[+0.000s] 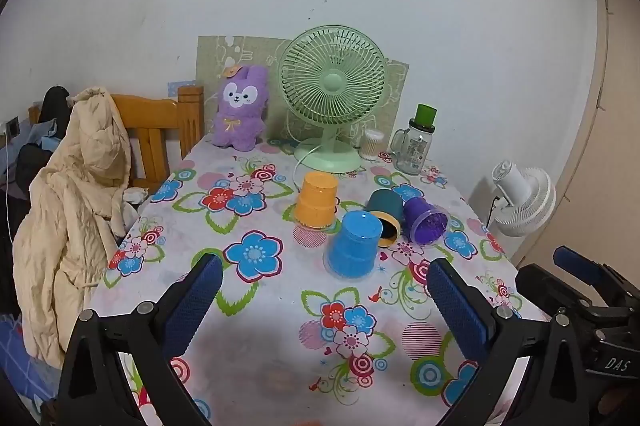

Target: Flip cup upside down

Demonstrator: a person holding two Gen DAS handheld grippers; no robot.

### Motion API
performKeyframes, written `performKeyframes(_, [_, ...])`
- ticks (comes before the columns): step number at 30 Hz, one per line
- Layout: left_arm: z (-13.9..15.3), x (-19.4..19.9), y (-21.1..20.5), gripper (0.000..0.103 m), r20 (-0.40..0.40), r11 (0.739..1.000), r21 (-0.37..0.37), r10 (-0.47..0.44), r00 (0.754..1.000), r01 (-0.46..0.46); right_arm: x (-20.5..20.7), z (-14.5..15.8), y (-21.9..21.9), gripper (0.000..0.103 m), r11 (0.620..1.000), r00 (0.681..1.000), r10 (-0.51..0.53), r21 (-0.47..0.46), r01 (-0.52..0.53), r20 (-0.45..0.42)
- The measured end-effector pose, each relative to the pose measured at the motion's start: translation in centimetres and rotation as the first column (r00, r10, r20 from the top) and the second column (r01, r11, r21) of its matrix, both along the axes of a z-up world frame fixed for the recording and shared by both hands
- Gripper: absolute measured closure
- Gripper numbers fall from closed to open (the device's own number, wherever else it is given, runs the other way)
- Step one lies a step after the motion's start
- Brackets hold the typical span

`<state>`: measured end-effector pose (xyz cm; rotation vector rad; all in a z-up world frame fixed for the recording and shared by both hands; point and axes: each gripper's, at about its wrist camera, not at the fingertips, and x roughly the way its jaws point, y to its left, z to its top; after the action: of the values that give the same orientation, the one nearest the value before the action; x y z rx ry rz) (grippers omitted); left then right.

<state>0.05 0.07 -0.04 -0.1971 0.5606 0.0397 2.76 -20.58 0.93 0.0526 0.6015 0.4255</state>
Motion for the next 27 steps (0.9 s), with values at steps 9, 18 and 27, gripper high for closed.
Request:
performKeyframes(9, [-0.2, -0.1, 0.3, 0.000, 0.004, 1.000, 0.002, 0.000, 1.000, 0.000, -0.3, 0.2, 0.5, 0.000, 0.999, 1.000, -0.002, -0.033, 0.003, 0.022])
performKeyframes(18, [-0.6, -0.4, 0.4, 0.000, -0.002, 1.000, 0.009, 0.000, 1.000, 0.000, -0.4, 0.0, 1.1, 0.000, 0.999, 1.000, -0.002, -0.053, 0.002, 0.010])
performKeyframes(27, [-0.9, -0.3, 0.3, 0.000, -0.010, 1.000, 0.019, -0.013, 1.000, 0.013, -0.4, 0.0, 0.9, 0.000, 0.999, 1.000, -0.010, -0.046, 0.010, 0.002])
